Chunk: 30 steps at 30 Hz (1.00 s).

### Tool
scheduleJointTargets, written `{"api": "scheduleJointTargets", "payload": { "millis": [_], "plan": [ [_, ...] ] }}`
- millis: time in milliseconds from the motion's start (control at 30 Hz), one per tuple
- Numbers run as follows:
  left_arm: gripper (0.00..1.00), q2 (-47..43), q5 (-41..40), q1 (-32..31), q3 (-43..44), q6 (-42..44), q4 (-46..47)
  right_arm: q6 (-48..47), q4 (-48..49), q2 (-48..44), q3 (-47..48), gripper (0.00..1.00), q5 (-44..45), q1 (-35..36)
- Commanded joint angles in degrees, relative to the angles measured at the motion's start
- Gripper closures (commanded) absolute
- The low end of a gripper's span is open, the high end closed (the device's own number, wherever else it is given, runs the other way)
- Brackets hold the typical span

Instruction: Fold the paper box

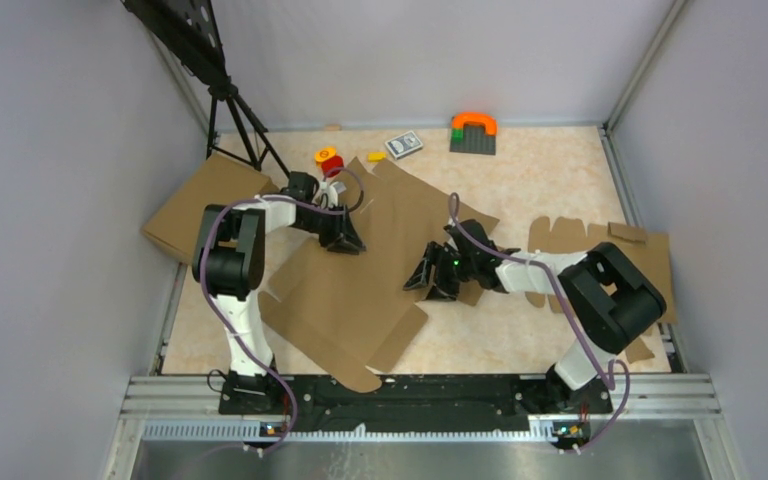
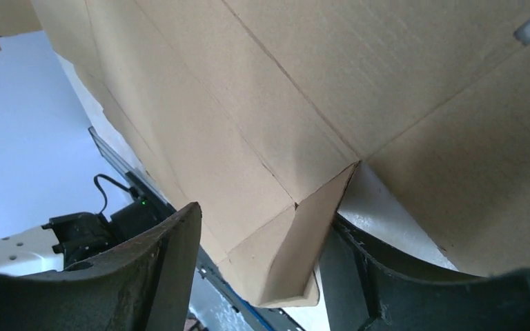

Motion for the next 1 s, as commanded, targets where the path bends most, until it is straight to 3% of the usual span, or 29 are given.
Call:
{"api": "scheduleJointTargets", "payload": {
  "millis": [0, 333, 767, 967],
  "plan": [
    [0.67, 0.55, -0.31, 0.12, -1.57, 1.15, 1.95, -4.02, 2.93, -0.09, 2.75, 0.40, 0.18, -0.54],
    [0.68, 0.70, -0.24, 0.16, -1.76, 1.27, 2.22, -5.24, -0.05, -2.08, 6.43, 0.36, -0.72, -0.57],
    [0.69, 1.34, 1.59, 0.82, -2.97, 0.91, 4.11, -5.82, 5.55, 6.01, 7.39, 0.35, -1.01, -0.57],
    [0.69, -0.71, 2.87, 0.82, -2.96, 0.00, 4.11, -5.92, 9.22, 8.83, 2.20, 0.35, 0.43, -0.63]
  ]
}}
